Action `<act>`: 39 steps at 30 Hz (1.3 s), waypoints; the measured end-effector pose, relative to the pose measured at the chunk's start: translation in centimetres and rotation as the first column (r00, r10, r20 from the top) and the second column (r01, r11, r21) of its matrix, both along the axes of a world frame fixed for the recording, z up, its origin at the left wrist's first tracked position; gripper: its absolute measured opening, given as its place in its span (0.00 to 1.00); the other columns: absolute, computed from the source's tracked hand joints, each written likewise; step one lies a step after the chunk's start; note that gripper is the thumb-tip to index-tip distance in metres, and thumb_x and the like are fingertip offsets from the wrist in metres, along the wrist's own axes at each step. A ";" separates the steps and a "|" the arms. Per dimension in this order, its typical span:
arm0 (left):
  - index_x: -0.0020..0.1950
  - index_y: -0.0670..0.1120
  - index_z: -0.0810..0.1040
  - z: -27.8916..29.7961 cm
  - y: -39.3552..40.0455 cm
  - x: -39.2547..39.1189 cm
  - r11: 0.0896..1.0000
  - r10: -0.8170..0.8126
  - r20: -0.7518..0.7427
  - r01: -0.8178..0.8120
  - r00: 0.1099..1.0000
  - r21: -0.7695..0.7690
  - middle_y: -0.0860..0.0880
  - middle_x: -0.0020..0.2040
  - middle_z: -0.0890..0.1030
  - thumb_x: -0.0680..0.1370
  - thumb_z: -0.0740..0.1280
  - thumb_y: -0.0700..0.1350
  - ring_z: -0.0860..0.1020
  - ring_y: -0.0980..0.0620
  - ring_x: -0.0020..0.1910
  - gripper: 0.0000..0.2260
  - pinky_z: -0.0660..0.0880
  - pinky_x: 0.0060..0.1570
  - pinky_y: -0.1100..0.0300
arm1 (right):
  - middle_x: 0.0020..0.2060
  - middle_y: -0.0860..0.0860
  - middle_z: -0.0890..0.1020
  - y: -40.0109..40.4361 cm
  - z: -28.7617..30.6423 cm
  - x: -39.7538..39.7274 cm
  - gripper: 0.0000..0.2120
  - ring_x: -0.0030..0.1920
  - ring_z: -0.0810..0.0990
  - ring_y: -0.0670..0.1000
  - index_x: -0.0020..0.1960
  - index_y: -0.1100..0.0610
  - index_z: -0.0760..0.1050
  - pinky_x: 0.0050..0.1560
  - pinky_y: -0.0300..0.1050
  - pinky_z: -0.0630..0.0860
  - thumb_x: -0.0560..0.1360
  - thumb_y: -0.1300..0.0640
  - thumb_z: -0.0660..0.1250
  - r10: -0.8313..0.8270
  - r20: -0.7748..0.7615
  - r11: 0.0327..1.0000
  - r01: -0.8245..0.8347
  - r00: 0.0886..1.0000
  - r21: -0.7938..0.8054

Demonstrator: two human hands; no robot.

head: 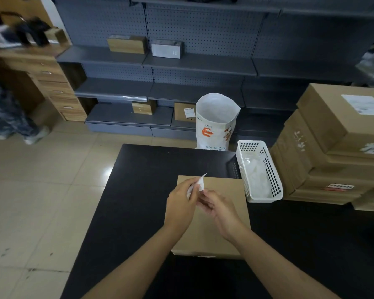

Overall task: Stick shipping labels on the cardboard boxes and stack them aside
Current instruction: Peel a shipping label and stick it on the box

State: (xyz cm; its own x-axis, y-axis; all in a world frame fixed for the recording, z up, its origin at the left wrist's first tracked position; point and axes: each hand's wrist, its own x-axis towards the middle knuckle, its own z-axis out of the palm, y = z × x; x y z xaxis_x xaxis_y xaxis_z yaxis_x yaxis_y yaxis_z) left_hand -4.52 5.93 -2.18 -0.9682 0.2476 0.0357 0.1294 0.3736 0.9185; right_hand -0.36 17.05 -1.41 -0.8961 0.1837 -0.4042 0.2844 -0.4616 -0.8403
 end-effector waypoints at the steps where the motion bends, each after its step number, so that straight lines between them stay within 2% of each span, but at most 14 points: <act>1: 0.61 0.53 0.79 -0.1 0.1 0.0 1.000 -0.007 -0.003 0.007 1.000 -0.006 0.59 0.53 0.81 0.81 0.61 0.47 0.78 0.62 0.52 0.11 0.77 0.53 0.60 | 0.52 0.58 0.84 0.1 -0.1 0.0 0.12 0.55 0.83 0.53 0.56 0.64 0.79 0.60 0.48 0.77 0.80 0.62 0.59 0.000 0.003 1.000 0.000 1.000 0.026; 5: 0.62 0.52 0.78 -0.3 0.4 0.0 0.999 -0.026 -0.028 0.025 0.999 -0.043 0.58 0.54 0.81 0.81 0.62 0.47 0.78 0.62 0.53 0.12 0.76 0.55 0.59 | 0.50 0.58 0.85 0.6 -0.6 0.2 0.11 0.54 0.83 0.54 0.54 0.65 0.79 0.61 0.51 0.77 0.80 0.61 0.61 -0.033 0.022 0.995 0.031 0.999 0.092; 8: 0.62 0.52 0.78 -0.3 0.7 0.0 0.996 -0.047 -0.059 0.043 0.997 -0.078 0.58 0.55 0.80 0.81 0.62 0.47 0.77 0.61 0.53 0.11 0.75 0.55 0.60 | 0.48 0.57 0.85 1.1 -0.6 0.4 0.11 0.53 0.84 0.54 0.53 0.63 0.80 0.59 0.49 0.77 0.80 0.60 0.61 -0.041 0.024 0.993 0.038 0.999 0.111; 15: 0.63 0.51 0.77 -0.3 1.4 0.1 0.991 -0.081 -0.069 0.073 0.994 -0.109 0.57 0.57 0.80 0.81 0.62 0.47 0.76 0.62 0.54 0.12 0.71 0.54 0.70 | 0.46 0.60 0.85 2.0 -0.7 0.6 0.10 0.51 0.84 0.56 0.51 0.65 0.80 0.55 0.46 0.79 0.80 0.63 0.61 -0.075 0.044 0.994 0.071 0.996 0.086; 19: 0.64 0.49 0.77 -0.4 1.8 0.1 0.988 -0.100 -0.066 0.092 0.993 -0.120 0.55 0.58 0.80 0.81 0.62 0.48 0.76 0.60 0.55 0.13 0.73 0.57 0.66 | 0.45 0.60 0.85 2.5 -0.7 0.7 0.09 0.49 0.84 0.55 0.49 0.65 0.80 0.51 0.44 0.80 0.79 0.64 0.61 -0.088 0.053 0.993 0.084 0.995 0.085; 22: 0.64 0.49 0.78 -0.4 2.0 0.1 0.986 -0.114 -0.059 0.106 0.992 -0.126 0.55 0.58 0.80 0.81 0.62 0.46 0.76 0.61 0.55 0.13 0.69 0.54 0.74 | 0.44 0.60 0.85 2.7 -0.7 0.7 0.09 0.47 0.84 0.54 0.45 0.63 0.80 0.51 0.44 0.79 0.79 0.64 0.61 -0.100 0.045 0.992 0.096 0.994 0.080; 24: 0.63 0.49 0.79 -0.6 2.0 0.0 0.983 -0.134 -0.039 0.128 0.990 -0.132 0.56 0.58 0.80 0.81 0.62 0.46 0.75 0.62 0.55 0.12 0.68 0.54 0.76 | 0.42 0.59 0.85 2.9 -0.6 0.7 0.09 0.45 0.85 0.52 0.44 0.62 0.80 0.49 0.43 0.79 0.78 0.64 0.62 -0.101 0.044 0.990 0.097 0.994 0.098; 26: 0.61 0.49 0.79 -0.8 2.0 -0.2 0.976 -0.163 -0.028 0.157 0.986 -0.150 0.56 0.58 0.79 0.81 0.62 0.46 0.75 0.63 0.55 0.11 0.67 0.55 0.76 | 0.41 0.57 0.85 3.1 -0.7 0.8 0.09 0.43 0.84 0.51 0.44 0.60 0.81 0.45 0.40 0.78 0.78 0.63 0.63 -0.096 0.048 0.988 0.089 0.994 0.129; 29: 0.60 0.49 0.79 -1.0 2.0 -0.1 0.981 -0.138 -0.052 0.129 0.989 -0.146 0.58 0.56 0.77 0.80 0.63 0.47 0.73 0.64 0.55 0.10 0.65 0.54 0.76 | 0.40 0.54 0.85 3.0 -1.0 1.0 0.09 0.44 0.82 0.50 0.44 0.58 0.82 0.45 0.40 0.76 0.78 0.61 0.64 -0.072 0.052 0.981 0.061 0.996 0.184; 33: 0.53 0.48 0.80 -1.1 1.8 -0.1 0.988 -0.119 -0.067 0.112 0.991 -0.106 0.57 0.49 0.79 0.78 0.66 0.43 0.76 0.63 0.50 0.05 0.72 0.52 0.68 | 0.39 0.49 0.84 2.9 -1.5 1.0 0.10 0.44 0.81 0.47 0.46 0.55 0.81 0.47 0.40 0.76 0.80 0.57 0.62 -0.040 0.046 0.958 0.025 0.998 0.286; 39: 0.53 0.49 0.81 -0.8 1.2 0.3 0.968 -0.224 -0.050 0.216 0.973 -0.129 0.60 0.46 0.80 0.79 0.64 0.45 0.77 0.65 0.49 0.07 0.71 0.51 0.73 | 0.41 0.47 0.82 2.8 -1.7 1.1 0.09 0.42 0.79 0.42 0.48 0.53 0.78 0.44 0.36 0.75 0.81 0.57 0.60 0.026 0.007 0.891 -0.026 1.000 0.453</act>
State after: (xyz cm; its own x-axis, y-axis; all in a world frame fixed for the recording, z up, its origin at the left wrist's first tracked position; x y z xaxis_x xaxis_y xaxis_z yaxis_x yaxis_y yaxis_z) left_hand -4.24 7.14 -2.98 -0.8859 0.4610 0.0519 0.2781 0.4382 0.8548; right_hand 0.78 19.90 -3.11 -0.9030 0.3233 -0.2831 0.2913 -0.0238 -0.9563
